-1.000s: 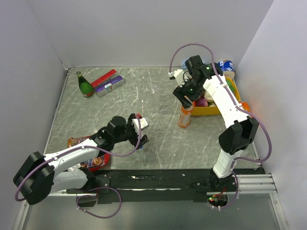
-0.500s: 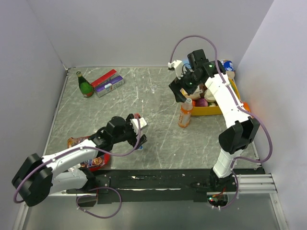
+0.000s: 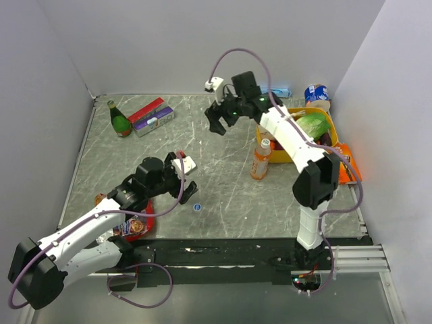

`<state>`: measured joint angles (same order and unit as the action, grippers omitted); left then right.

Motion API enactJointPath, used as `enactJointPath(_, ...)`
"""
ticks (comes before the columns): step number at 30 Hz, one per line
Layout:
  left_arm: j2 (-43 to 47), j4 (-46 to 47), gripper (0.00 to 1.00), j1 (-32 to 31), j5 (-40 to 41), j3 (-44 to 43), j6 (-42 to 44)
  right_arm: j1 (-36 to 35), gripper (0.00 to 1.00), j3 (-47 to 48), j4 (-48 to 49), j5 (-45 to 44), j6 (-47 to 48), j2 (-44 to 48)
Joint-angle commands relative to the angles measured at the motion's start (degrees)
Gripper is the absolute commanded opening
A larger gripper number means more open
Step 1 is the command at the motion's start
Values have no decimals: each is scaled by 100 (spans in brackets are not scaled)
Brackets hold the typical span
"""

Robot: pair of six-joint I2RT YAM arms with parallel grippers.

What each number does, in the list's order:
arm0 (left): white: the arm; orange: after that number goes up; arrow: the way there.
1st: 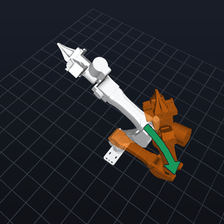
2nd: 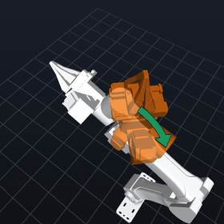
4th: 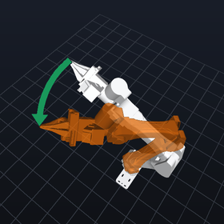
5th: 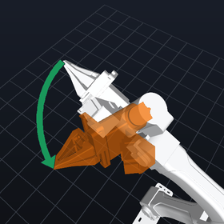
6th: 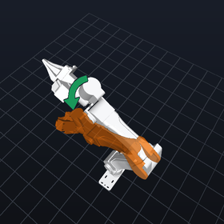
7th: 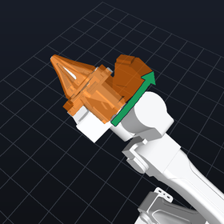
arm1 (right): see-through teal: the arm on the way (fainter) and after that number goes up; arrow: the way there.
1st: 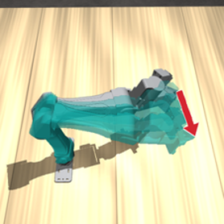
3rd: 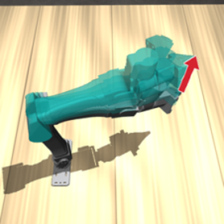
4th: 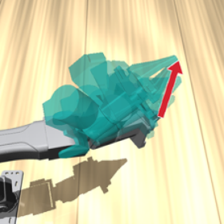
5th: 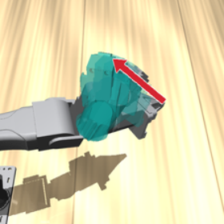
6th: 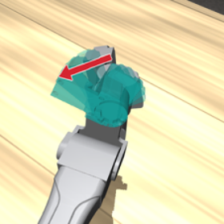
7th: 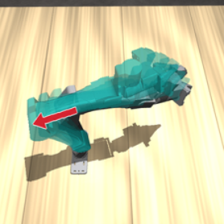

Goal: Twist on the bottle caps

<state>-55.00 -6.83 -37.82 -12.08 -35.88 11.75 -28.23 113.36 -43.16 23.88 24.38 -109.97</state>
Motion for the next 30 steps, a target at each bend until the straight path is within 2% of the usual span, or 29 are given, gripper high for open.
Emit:
enactJointPath(1,-19,-213,98,187,-84,-455,56,-69,88,11,817,3,-284,-121)
enactJointPath(9,60,-293,99,434,-190,-464,12,-69,59,-446,1064,-129,-373,-33)
enactJointPath(13,51,-205,99,460,-269,-473,-15,-69,48,-543,1081,-190,-312,-68)
enactJointPath(18,103,216,96,460,-409,-297,-6,-78,19,-482,845,-59,-179,11)
enactJointPath(19,121,322,96,460,-453,-253,-15,-78,15,-473,792,141,-179,150)
enactJointPath(20,139,427,96,460,-506,-175,-23,-78,6,-464,739,265,-223,247)
enactJointPath(21,130,646,96,451,-532,-148,-67,-69,3,-429,651,414,-258,353)
enactJointPath(26,-1,1174,96,451,-734,-148,-269,-156,0,-175,203,1573,-311,1030)
enactJointPath(30,-107,1535,96,451,-963,-148,-445,-209,0,-165,-70,2120,-302,1355)
